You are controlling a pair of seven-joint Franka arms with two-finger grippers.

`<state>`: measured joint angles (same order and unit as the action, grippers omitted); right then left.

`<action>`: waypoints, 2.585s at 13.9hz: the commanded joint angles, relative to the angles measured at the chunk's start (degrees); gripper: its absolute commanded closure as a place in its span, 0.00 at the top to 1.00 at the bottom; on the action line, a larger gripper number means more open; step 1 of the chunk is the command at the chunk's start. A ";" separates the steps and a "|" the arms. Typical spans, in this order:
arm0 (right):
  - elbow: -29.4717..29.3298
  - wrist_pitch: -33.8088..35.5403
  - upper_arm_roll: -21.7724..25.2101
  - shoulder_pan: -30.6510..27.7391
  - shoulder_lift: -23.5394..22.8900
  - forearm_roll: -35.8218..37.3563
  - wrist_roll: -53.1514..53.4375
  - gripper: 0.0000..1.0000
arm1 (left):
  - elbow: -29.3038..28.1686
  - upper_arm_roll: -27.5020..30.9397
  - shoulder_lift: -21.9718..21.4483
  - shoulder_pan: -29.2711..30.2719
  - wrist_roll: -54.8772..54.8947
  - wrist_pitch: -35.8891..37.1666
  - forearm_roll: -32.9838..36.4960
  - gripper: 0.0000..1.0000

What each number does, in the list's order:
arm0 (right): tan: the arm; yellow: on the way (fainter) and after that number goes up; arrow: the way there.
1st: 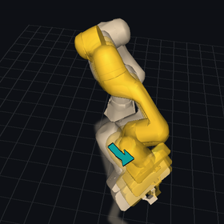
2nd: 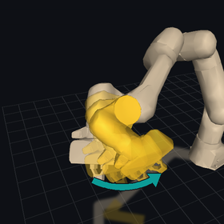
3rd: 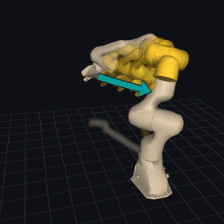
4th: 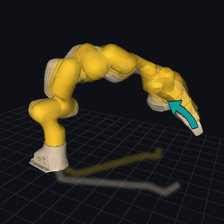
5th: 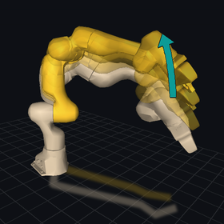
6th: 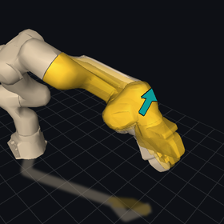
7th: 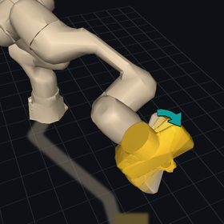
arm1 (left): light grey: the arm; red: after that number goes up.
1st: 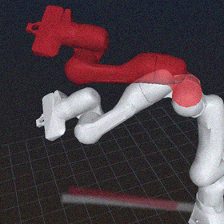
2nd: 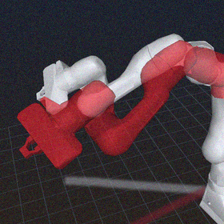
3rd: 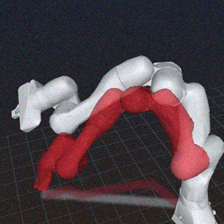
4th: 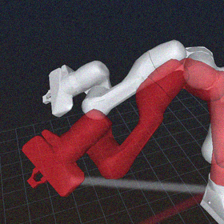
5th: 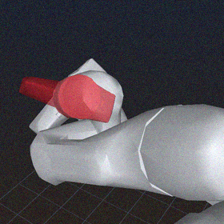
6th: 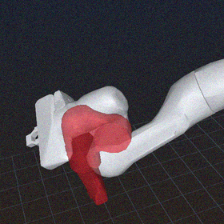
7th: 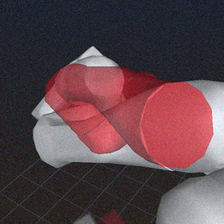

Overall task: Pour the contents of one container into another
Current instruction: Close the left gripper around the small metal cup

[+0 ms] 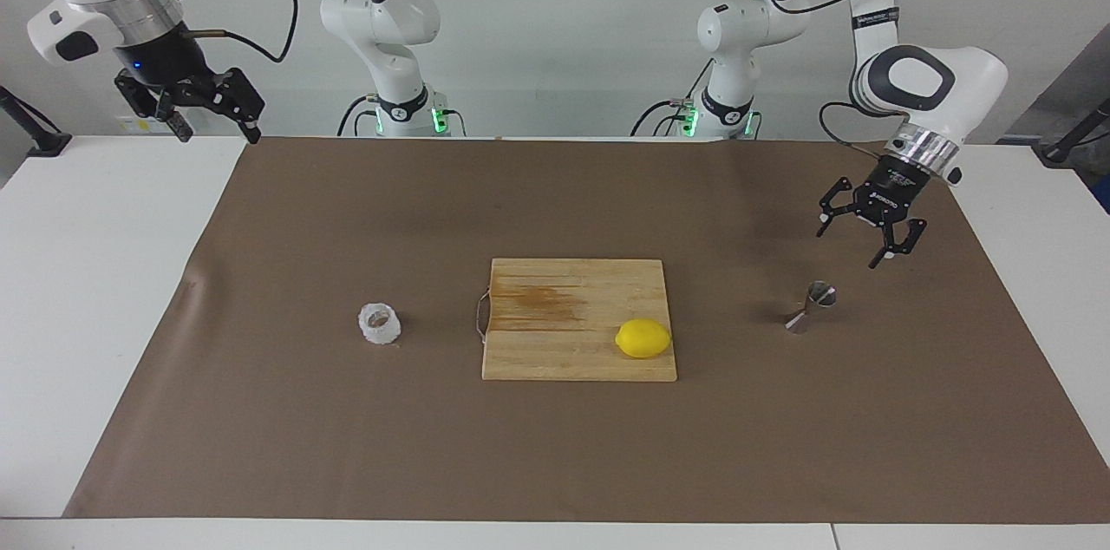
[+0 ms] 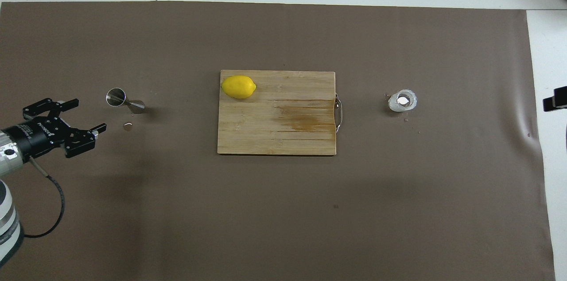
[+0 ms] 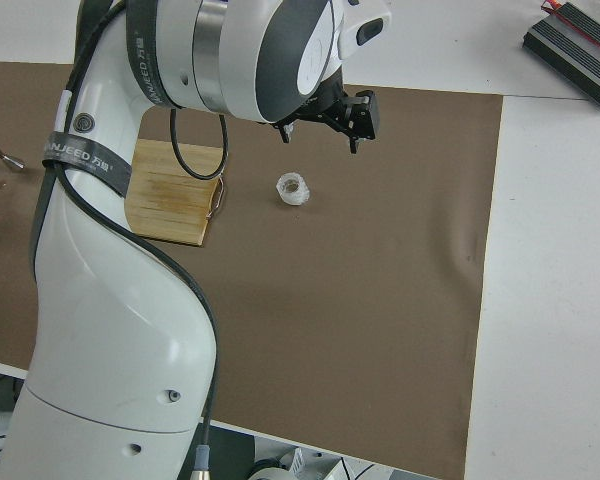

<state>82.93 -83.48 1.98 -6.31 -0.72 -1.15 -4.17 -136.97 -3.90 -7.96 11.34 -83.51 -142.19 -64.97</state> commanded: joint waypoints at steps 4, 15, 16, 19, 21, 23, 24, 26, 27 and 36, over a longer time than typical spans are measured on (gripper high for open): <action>0.39 0.51 -0.40 -0.20 0.55 0.36 0.92 1.00 | -2.08 0.38 2.06 -4.13 -1.30 -8.96 -13.67 1.00; 0.39 0.51 -0.32 -0.20 0.55 0.36 0.92 1.00 | 4.07 0.29 9.80 -7.39 9.75 -13.55 -25.90 1.00; 0.39 0.51 -0.40 -0.20 0.55 0.36 0.92 1.00 | 4.25 0.29 9.89 -7.39 10.73 -13.64 -26.78 1.00; 0.39 0.51 -0.40 -0.20 0.55 0.36 0.92 1.00 | 5.04 0.29 10.59 -9.23 11.00 -15.03 -28.88 1.00; 0.39 0.51 -0.31 -0.20 0.55 0.36 0.92 1.00 | 5.13 0.29 10.77 -10.02 13.27 -15.31 -29.16 1.00; 0.39 0.51 -0.40 -0.20 0.55 0.36 0.92 1.00 | 4.78 0.29 10.77 -9.94 14.69 -15.22 -29.16 1.00; 0.39 0.51 -0.40 -0.20 0.55 0.36 0.92 1.00 | 4.69 0.29 10.77 -10.02 14.69 -15.31 -29.16 1.00; 0.39 0.51 -0.40 -0.20 0.55 0.36 0.92 1.00 | 4.52 0.29 10.77 -9.76 14.95 -15.22 -29.16 1.00; 0.39 0.51 -0.40 -0.20 0.55 0.36 0.92 1.00 | 4.43 0.29 10.68 -9.68 15.39 -15.22 -29.16 1.00; 0.39 0.51 -0.40 -0.20 0.55 0.36 0.92 1.00 | 3.46 0.29 10.51 -9.24 15.57 -15.39 -29.16 0.81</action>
<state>82.93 -83.48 1.98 -6.31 -0.72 -1.15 -4.17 -133.18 -3.80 2.32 2.29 -69.49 -156.62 -92.55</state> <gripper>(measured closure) 0.000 0.172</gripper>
